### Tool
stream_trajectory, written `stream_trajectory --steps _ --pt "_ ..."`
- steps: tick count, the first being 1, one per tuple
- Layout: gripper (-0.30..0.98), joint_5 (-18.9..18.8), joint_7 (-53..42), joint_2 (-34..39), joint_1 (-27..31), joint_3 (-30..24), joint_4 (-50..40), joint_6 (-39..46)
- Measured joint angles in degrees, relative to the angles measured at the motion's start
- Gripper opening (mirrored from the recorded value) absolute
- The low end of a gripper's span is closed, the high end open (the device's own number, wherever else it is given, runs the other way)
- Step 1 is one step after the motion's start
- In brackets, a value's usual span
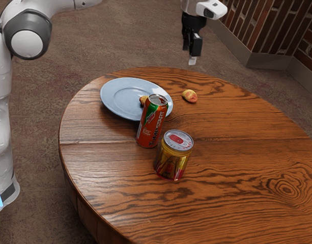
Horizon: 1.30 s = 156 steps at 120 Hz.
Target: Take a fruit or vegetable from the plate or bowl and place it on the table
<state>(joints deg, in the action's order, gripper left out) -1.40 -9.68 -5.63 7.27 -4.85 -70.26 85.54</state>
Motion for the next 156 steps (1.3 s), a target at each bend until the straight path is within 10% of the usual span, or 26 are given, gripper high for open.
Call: stream_trajectory --steps 65,119,156 --pt "0.69 -2.7 -3.5 0.3 1.8 -1.8 -0.8 -4.8" --pt "0.69 -4.3 -21.3 28.2 0.7 13.3 -41.5 6.9" --pt "0.69 -7.9 -31.4 27.0 0.5 16.4 -46.8 15.4"
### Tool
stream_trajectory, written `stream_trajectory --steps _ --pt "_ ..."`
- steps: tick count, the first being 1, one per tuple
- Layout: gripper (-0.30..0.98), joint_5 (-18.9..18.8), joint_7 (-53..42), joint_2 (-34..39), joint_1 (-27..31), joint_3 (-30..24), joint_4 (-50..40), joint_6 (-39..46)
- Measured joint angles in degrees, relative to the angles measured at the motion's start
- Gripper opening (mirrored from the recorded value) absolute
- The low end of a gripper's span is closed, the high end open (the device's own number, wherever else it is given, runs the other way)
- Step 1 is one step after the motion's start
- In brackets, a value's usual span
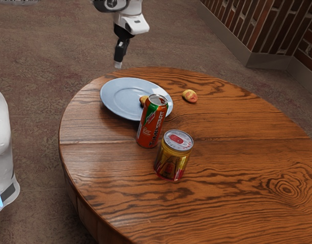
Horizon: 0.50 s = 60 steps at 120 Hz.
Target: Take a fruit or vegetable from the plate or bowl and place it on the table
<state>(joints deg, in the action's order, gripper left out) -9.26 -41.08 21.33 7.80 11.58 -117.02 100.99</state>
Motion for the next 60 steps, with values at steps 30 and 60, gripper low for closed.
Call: stream_trajectory --steps 30,60 --pt "0.69 3.6 2.2 -11.5 -0.2 -1.1 7.4 2.8" --pt "0.69 6.8 6.8 -20.2 -0.3 -1.2 10.9 4.1"
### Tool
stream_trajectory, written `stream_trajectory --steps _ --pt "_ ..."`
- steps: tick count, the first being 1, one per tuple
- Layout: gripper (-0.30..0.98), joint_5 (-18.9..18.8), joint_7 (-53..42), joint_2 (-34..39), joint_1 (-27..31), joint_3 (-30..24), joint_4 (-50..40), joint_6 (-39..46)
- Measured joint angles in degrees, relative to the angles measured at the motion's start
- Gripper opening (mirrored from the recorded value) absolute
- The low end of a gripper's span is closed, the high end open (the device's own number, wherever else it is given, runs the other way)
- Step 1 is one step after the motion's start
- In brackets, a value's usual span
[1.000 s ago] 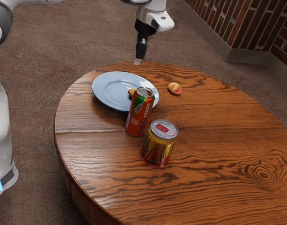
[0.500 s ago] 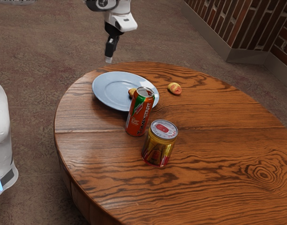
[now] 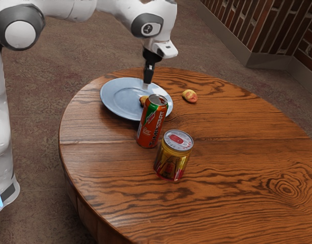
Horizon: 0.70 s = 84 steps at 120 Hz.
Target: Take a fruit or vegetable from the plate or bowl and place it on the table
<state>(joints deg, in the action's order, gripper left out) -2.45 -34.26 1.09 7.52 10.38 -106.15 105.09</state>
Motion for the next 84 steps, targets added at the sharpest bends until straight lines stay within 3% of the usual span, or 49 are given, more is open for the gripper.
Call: stream_trajectory --steps 26,84 --pt "0.69 2.0 2.7 -6.2 -0.1 -0.1 3.5 0.8" --pt "0.69 2.5 6.0 -10.2 0.3 -1.4 3.4 1.5"
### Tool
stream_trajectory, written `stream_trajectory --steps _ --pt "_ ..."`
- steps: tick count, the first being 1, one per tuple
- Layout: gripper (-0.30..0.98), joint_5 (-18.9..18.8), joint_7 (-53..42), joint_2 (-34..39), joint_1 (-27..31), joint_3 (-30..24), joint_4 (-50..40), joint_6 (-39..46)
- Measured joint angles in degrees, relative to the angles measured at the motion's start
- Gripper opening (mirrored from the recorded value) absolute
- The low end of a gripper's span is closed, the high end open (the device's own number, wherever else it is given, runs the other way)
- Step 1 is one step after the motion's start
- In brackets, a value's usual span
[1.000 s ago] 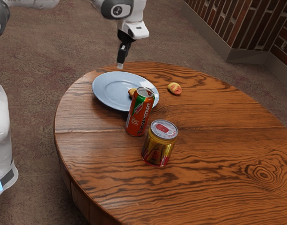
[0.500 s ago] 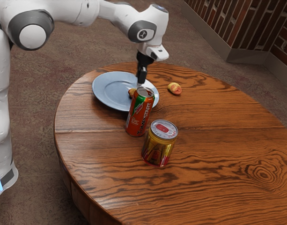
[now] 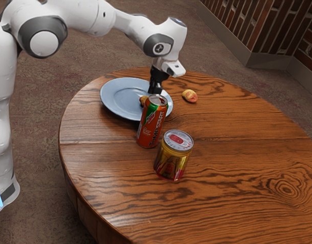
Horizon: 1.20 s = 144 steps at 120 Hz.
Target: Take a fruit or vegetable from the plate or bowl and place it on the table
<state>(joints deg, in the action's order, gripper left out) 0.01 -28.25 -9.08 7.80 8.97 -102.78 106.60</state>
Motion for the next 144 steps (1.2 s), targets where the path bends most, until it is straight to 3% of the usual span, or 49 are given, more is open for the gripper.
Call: stream_trajectory --steps 37,64,109,124,144 --pt "0.62 0.8 1.0 -2.0 0.5 0.2 0.1 0.4" --pt "0.25 1.9 1.9 -2.2 0.8 0.5 0.2 0.4" --pt "0.17 1.4 5.8 7.2 0.9 0.6 6.9 -8.8" --pt "0.18 1.4 7.1 4.0 2.0 -0.9 15.9 -10.8" --pt "0.17 1.6 8.9 -1.4 -0.5 -7.9 22.0 -8.9"
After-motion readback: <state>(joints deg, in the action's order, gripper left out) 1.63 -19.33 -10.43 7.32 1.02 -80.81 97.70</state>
